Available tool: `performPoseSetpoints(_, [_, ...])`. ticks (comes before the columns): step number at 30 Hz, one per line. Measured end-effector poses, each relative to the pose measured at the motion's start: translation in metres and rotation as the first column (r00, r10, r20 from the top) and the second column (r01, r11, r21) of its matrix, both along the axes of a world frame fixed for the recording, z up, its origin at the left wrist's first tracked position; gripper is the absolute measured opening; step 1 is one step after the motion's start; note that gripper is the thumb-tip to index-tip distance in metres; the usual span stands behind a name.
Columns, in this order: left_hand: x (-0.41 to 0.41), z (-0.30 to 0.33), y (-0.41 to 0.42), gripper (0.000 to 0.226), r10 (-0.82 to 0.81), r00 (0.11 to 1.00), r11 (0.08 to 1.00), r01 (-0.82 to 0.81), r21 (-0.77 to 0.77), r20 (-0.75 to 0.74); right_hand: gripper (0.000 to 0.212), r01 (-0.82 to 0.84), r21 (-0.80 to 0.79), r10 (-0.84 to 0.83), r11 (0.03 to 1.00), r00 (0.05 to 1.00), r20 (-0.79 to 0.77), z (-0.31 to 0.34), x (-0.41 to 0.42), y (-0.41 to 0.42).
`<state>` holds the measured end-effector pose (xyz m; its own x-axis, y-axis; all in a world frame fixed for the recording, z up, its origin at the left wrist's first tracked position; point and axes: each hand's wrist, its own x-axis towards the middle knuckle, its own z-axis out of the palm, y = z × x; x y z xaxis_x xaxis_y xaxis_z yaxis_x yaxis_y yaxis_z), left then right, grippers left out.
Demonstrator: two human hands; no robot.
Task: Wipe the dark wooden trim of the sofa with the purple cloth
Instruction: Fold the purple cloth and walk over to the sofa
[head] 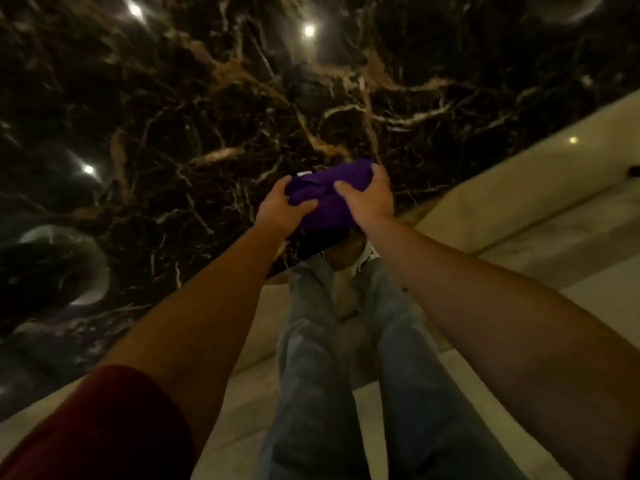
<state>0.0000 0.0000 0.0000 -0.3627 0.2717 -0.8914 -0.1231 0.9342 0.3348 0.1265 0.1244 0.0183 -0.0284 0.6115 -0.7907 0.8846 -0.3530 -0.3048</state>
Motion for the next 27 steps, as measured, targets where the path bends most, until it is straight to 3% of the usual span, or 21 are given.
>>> performPoseSetpoints(2, [0.002,-0.004,0.010,0.078,-0.148,0.989,0.989,0.148,-0.019,0.015,0.087,-0.037,-0.041,0.038,0.998,0.999,0.008,-0.001,-0.004,0.003])
performPoseSetpoints(4, [0.000,-0.002,0.013,0.067,-0.130,0.987,0.989,0.136,-0.058,0.091,0.078,-0.034,-0.090,0.033,0.995,0.999,-0.011,0.001,-0.009,0.000])
performPoseSetpoints(9, [-0.011,0.034,0.030,0.044,0.091,0.995,0.995,-0.092,0.025,0.052,0.058,-0.022,0.067,0.030,0.997,0.992,-0.118,0.035,-0.017,0.022])
performPoseSetpoints(13, [-0.015,0.102,0.056,0.020,0.316,0.947,0.930,-0.321,0.180,0.054,0.055,-0.032,0.200,0.066,0.979,0.985,-0.161,0.095,-0.030,0.056])
performPoseSetpoints(18, [-0.008,0.220,0.081,0.019,0.402,0.915,0.843,-0.381,0.378,0.026,0.046,-0.103,0.421,0.254,0.901,0.912,-0.321,0.234,-0.039,0.079])
performPoseSetpoints(21, [0.003,0.297,0.083,0.022,0.458,0.884,0.754,-0.444,0.484,0.097,0.034,-0.145,0.483,0.391,0.864,0.797,-0.460,0.327,-0.026,0.090])
performPoseSetpoints(24, [0.017,0.372,0.071,0.026,0.418,0.908,0.726,-0.341,0.598,0.011,0.031,-0.189,0.569,0.526,0.801,0.677,-0.515,0.410,-0.007,0.093])
performPoseSetpoints(27, [0.038,0.438,0.054,0.065,0.444,0.892,0.617,-0.234,0.752,-0.086,0.033,-0.275,0.667,0.682,0.692,0.552,-0.480,0.482,0.004,0.088])
